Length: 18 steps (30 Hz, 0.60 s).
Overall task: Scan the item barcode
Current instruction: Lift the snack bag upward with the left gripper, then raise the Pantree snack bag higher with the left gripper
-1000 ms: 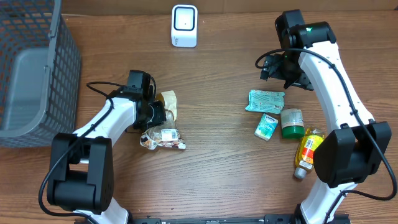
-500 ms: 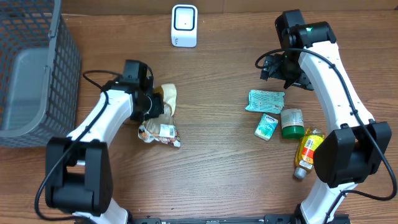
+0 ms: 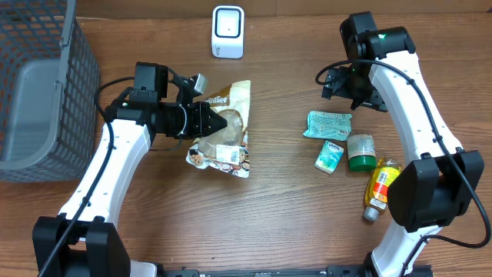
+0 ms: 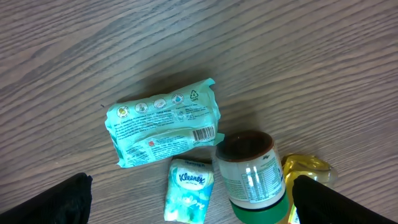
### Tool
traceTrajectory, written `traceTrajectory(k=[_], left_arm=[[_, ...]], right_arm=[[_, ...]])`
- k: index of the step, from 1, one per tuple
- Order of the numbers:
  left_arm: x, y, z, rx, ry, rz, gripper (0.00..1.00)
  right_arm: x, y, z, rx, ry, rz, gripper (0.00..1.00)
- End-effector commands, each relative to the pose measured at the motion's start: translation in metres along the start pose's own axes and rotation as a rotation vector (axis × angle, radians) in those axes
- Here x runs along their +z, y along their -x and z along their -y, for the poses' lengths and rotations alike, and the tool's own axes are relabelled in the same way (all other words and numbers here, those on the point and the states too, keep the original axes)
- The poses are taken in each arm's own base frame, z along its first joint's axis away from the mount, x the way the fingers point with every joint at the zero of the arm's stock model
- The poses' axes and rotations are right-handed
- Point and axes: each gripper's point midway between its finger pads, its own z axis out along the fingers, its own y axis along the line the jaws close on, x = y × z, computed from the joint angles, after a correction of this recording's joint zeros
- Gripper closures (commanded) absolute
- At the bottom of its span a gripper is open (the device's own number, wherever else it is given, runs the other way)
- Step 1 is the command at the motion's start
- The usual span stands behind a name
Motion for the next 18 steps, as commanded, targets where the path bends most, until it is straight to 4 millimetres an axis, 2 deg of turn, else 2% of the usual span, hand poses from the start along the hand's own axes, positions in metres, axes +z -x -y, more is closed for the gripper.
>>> traceTrajectory(k=[1,18], left_arm=[[-0.0068,-0.0024,0.0272,-0.012,-0.141,-0.024,0.96],[-0.0062,-0.0051,0.0271,-0.059,-0.138,-0.036,0.95]], right_arm=[[-0.0088,0.005,0.0,0.006,0.003,0.033,0.0],[-0.0088,0.005,-0.0001,0.006,0.003,0.033,0.0]])
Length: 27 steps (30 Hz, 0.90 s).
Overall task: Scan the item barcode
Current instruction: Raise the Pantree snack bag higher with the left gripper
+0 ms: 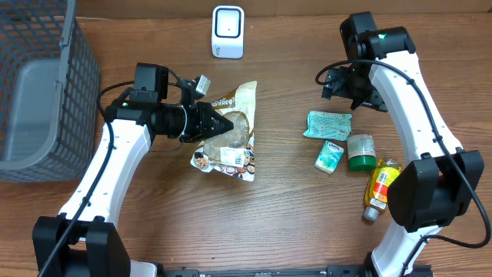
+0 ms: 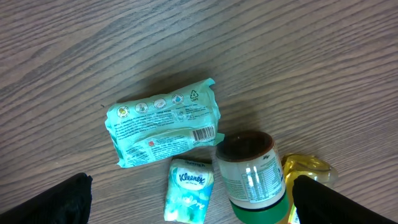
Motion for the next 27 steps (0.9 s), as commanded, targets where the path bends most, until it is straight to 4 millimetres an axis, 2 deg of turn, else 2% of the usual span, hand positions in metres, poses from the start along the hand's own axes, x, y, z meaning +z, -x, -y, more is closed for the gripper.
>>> traceTrajectory(k=[1,14,17,21,27], left_arm=[[-0.0043,0.0028,0.0099,0.005,-0.034,0.007,0.96],[-0.0044,0.004,0.0102,0.019,-0.035,0.011,0.96],[-0.0044,0.0041,0.0098,0.018,-0.032,0.011,0.91],[-0.0043,0.0054,0.0053,0.017,-0.007,0.019,0.96],[-0.0042,0.0063,0.0022,0.016,0.012,0.024,0.96]], right_arm=[[-0.0088,0.0052,-0.0001,0.007,0.003,0.034,0.0],[-0.0088,0.0052,-0.0001,0.007,0.003,0.034,0.0],[-0.0088,0.0052,-0.0001,0.007,0.003,0.034,0.0],[-0.0088,0.0052,-0.0001,0.007,0.004,0.034,0.0],[-0.0088,0.0052,-0.0001,0.007,0.003,0.034,0.0]])
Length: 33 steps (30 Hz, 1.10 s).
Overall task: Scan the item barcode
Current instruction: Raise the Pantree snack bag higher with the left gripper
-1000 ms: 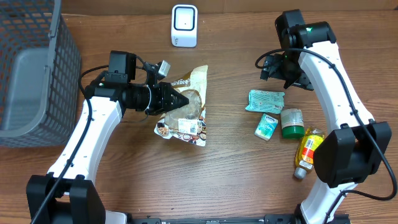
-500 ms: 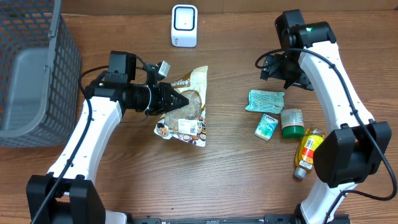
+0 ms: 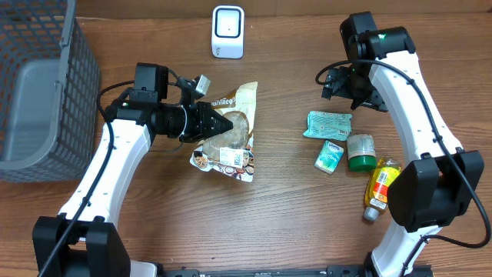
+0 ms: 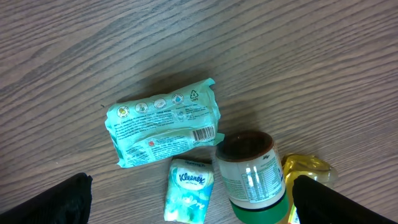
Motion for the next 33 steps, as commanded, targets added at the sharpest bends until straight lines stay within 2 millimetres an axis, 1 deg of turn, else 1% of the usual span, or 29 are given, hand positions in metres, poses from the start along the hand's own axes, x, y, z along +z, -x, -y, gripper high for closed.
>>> traceTrajectory(k=[1,24,33], left_arm=[[-0.004,0.005,0.003,0.009,0.004,0.02,0.96],[-0.004,0.006,0.003,-0.016,0.007,0.021,0.96],[-0.005,0.006,-0.014,-0.034,0.104,0.037,0.96]], right_arm=[[-0.009,0.005,0.0,0.007,0.003,0.034,0.0],[-0.009,0.005,0.0,0.007,0.003,0.034,0.0],[-0.009,0.005,0.0,0.007,0.003,0.034,0.0]])
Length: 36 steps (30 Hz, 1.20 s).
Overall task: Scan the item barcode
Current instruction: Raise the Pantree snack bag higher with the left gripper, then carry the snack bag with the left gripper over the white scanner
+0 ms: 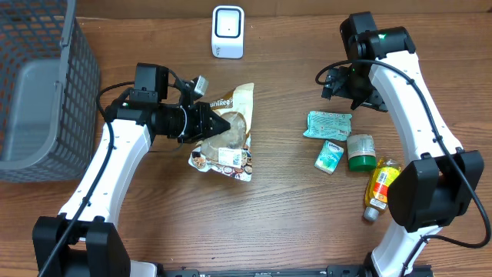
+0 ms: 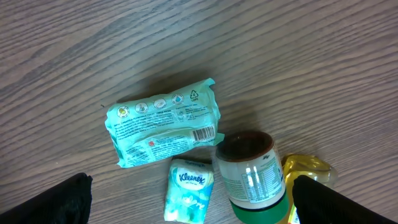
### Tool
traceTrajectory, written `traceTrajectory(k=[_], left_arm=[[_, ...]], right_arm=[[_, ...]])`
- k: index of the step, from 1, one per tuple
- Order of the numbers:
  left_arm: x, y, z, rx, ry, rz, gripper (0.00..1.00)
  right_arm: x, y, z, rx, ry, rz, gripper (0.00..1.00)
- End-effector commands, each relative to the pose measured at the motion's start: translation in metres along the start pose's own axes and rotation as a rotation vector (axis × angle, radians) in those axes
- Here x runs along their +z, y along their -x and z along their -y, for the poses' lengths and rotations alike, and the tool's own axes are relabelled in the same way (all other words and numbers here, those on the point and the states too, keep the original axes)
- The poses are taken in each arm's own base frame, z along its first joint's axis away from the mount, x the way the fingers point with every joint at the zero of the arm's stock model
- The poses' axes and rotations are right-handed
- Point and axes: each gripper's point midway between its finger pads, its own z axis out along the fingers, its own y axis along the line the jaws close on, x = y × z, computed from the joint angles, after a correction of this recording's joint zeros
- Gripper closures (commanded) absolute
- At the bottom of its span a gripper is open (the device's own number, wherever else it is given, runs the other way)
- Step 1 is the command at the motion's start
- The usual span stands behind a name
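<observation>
A beige snack pouch (image 1: 231,146) lies tilted on the wooden table, below the white barcode scanner (image 1: 228,31) at the back edge. My left gripper (image 1: 221,124) reaches in from the left, shut on the pouch's upper left part. My right gripper (image 2: 202,208) hangs open above the items on the right, its dark fingertips (image 2: 68,199) wide apart with nothing between them. In the overhead view the right gripper (image 1: 338,83) is above and apart from those items.
Under the right gripper lie a teal wipes pack (image 2: 163,130), a Kleenex pack (image 2: 189,190), a green-lidded jar (image 2: 252,177) and a yellow bottle (image 2: 308,171). A grey mesh basket (image 1: 38,85) stands at the left edge.
The left gripper and the pouch sit a touch further left than before. The right arm and the items under it have not moved.
The left gripper first held the pouch a little lower and to the left. By 2.0 s ago the pouch was shifted right, its top nearer the scanner. It has stayed about there since. The right gripper stayed open and still throughout.
</observation>
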Motion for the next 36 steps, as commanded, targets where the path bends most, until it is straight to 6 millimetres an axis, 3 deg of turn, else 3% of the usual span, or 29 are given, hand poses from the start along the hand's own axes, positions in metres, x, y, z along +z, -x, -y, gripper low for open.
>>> traceTrajectory(k=[1,6,9,16,20,27,29,36], left_arm=[[-0.004,0.006,-0.003,0.001,0.042,0.026,0.96],[-0.007,0.005,-0.001,-0.015,0.05,0.022,0.96],[-0.021,0.013,0.001,-0.02,0.127,0.042,0.96],[-0.087,0.057,0.042,0.078,0.315,0.221,0.96],[-0.11,0.089,0.069,0.253,0.368,0.364,0.96],[-0.124,0.138,0.07,0.393,0.651,0.604,0.96],[-0.123,0.163,0.074,0.468,0.771,0.705,0.96],[-0.087,0.216,0.061,0.56,0.994,0.843,0.96]], right_arm=[[-0.009,0.005,0.0,0.007,0.003,0.034,0.0],[-0.009,0.005,0.0,0.006,0.003,0.034,0.0],[-0.009,0.005,0.0,0.006,0.003,0.034,0.0],[-0.009,0.005,0.0,0.007,0.003,0.034,0.0],[-0.009,0.005,0.0,0.006,0.003,0.034,0.0],[-0.009,0.005,0.0,0.006,0.003,0.034,0.0],[-0.009,0.005,0.0,0.006,0.003,0.034,0.0],[-0.009,0.005,0.0,0.007,0.003,0.034,0.0]])
